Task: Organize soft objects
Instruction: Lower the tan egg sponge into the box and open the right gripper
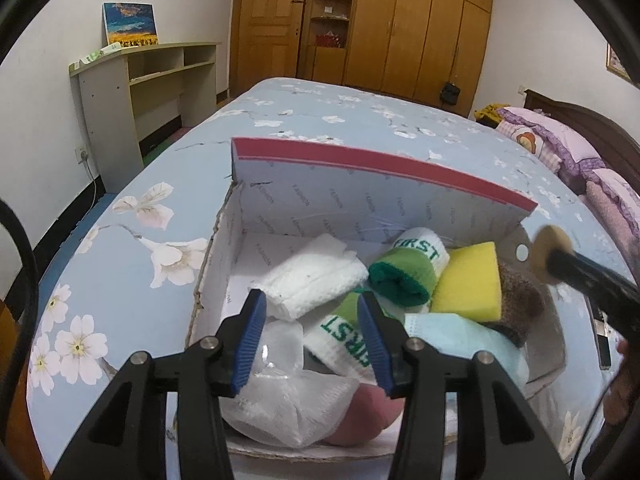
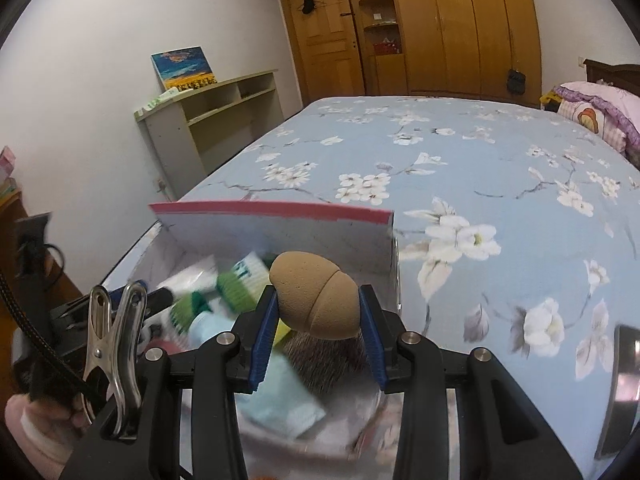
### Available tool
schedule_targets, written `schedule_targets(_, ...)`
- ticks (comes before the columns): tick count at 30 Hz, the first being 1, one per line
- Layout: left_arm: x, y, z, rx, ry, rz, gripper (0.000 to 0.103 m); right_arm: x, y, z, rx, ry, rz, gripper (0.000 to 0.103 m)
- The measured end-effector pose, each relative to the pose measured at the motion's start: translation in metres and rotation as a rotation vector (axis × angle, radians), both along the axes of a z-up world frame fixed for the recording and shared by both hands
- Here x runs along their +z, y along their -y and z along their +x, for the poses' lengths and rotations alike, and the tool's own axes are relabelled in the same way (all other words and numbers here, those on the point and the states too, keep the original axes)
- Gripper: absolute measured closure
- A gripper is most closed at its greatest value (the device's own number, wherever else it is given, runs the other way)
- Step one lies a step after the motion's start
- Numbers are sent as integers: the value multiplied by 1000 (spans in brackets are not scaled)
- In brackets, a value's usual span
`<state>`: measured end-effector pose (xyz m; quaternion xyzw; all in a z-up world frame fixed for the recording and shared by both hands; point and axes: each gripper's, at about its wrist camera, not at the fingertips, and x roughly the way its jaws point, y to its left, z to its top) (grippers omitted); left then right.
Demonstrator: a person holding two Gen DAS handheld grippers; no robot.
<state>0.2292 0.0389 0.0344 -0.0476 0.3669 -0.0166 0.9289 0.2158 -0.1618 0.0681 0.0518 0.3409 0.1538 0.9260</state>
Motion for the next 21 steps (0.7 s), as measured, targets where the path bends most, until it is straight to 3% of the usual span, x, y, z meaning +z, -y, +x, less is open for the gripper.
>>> schedule_targets(9,1,4,-7,-24,-3,-12,53,-13,1,29,-38,-17,-6,60)
schedule_targets(21,0,7,-10,-24,-11,-8,53,-26,3,35,-53,-44,-5,53)
